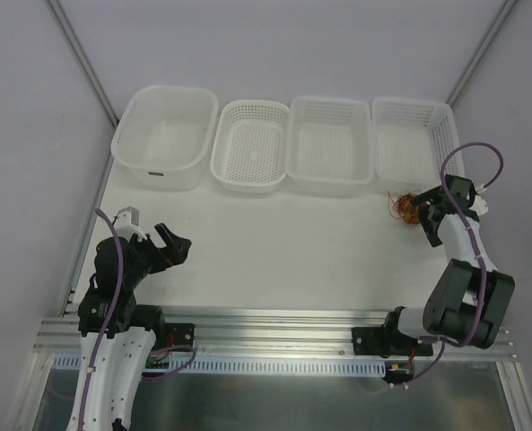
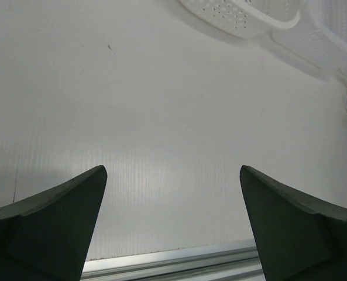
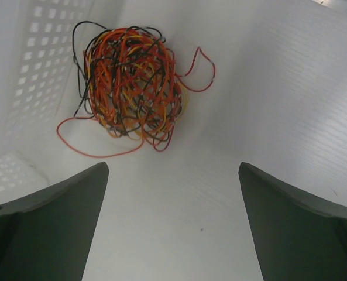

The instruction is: Untangle the cables

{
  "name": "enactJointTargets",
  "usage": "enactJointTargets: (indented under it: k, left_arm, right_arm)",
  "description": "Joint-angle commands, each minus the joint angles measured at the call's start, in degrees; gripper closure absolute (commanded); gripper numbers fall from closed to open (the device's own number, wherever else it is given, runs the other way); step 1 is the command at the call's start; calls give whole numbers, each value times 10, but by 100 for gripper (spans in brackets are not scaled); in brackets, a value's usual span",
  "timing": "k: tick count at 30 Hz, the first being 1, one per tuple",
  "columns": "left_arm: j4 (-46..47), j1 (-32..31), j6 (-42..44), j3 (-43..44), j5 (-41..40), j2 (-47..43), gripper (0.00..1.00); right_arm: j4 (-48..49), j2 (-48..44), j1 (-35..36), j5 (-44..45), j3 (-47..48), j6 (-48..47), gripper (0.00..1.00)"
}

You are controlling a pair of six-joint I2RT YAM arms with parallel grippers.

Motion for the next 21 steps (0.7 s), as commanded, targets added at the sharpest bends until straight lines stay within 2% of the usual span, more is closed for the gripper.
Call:
enactJointTargets:
  k: [1, 9, 12, 14, 17, 18, 20, 21]
  left_arm:
    - [29, -2, 12, -3, 13, -4, 1]
    - [34, -3, 14, -4, 16, -7, 1]
    - [36, -3, 15, -5, 18, -6, 1]
    - [38, -3, 14, -5, 18, -5, 1]
    - [38, -3, 14, -6, 16, -6, 1]
    - [39, -3, 14, -6, 16, -7, 1]
    - [39, -3, 14, -7, 16, -8, 1]
    - [38, -3, 14, -7, 17, -9, 1]
  right_arm:
    - [83, 72, -16, -8, 27, 48, 1]
    - [198, 171, -23, -43, 26, 47, 4]
    - [217, 205, -23, -66, 33, 50, 7]
    - [221, 221, -24, -76, 37, 50, 13]
    - [203, 244, -23, -88, 41, 51, 39]
    - [203, 247, -24, -93, 40, 51, 54]
    - [203, 237, -22, -97, 27, 42, 67]
    - [187, 224, -20, -96, 23, 36, 79]
